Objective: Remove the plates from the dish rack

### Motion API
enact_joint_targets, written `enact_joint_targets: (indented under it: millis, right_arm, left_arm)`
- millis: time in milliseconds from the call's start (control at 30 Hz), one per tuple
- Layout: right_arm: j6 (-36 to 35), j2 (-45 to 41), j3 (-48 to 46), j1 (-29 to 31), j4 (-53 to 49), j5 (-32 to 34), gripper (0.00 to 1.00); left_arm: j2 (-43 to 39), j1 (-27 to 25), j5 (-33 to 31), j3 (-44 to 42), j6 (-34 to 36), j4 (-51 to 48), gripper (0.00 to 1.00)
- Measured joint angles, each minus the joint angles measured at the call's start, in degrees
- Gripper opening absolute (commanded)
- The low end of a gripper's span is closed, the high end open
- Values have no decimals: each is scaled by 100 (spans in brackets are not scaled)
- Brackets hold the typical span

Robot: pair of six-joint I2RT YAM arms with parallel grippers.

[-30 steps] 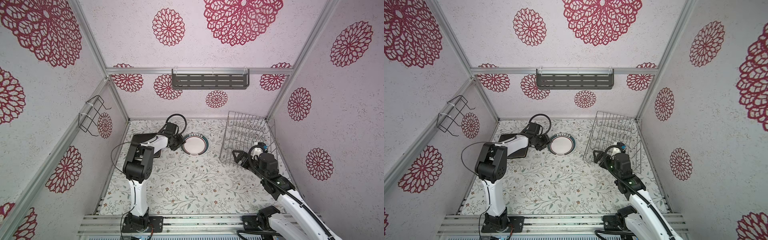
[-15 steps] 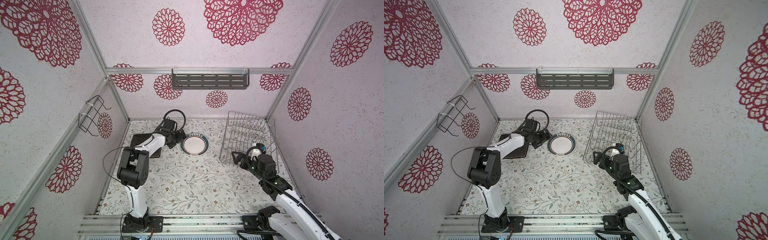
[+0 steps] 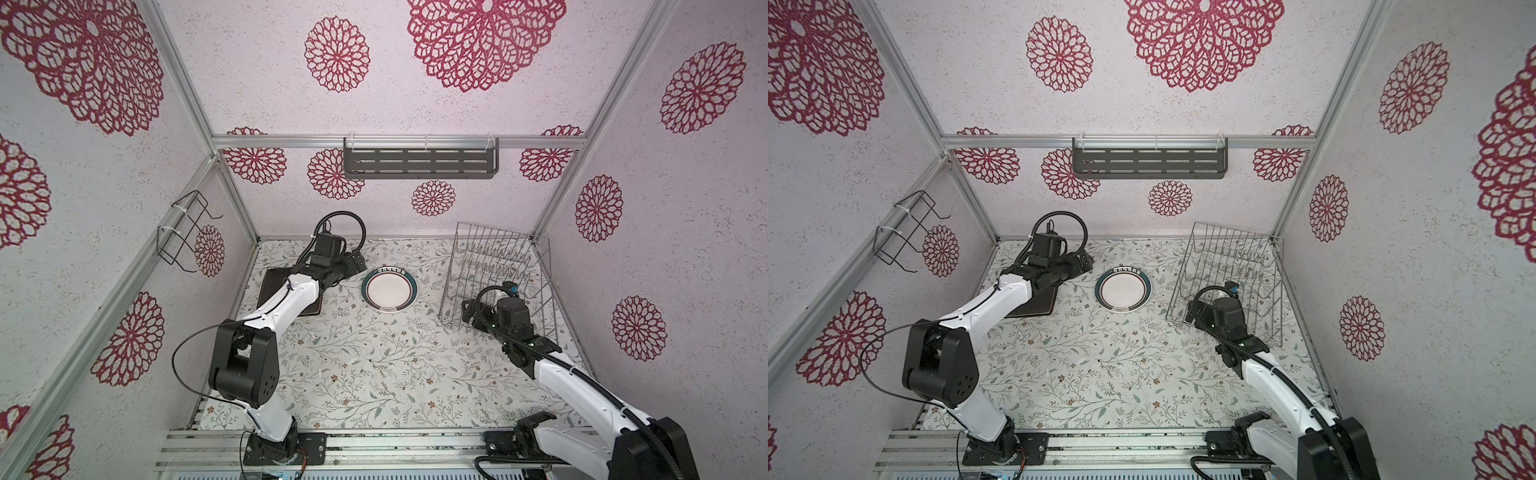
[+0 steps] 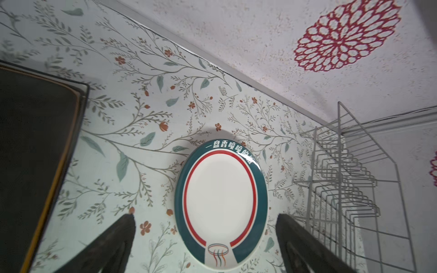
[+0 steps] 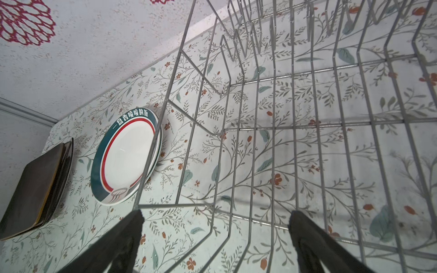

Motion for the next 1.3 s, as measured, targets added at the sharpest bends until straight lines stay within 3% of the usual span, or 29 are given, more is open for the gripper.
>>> enact_joint_targets:
  millis: [233, 667, 1033, 1300]
  right_arm:
    - [-234, 166, -39, -7, 284, -2, 99]
    - [-479, -776, -756, -7, 699, -68, 99]
    - [-492, -1657, -1303, -7, 953, 48, 99]
    - [-492, -1681, -1327, -7, 960, 256, 99]
  left_arm:
    - [-680, -4, -723, -651, 437, 481, 97]
    - [-1698, -7, -595, -1547, 868, 1803, 97]
    - [-2323, -7, -885, -3432, 1598, 4280, 97]
    - [-2291, -7, -1005, -4116, 2452, 5866, 97]
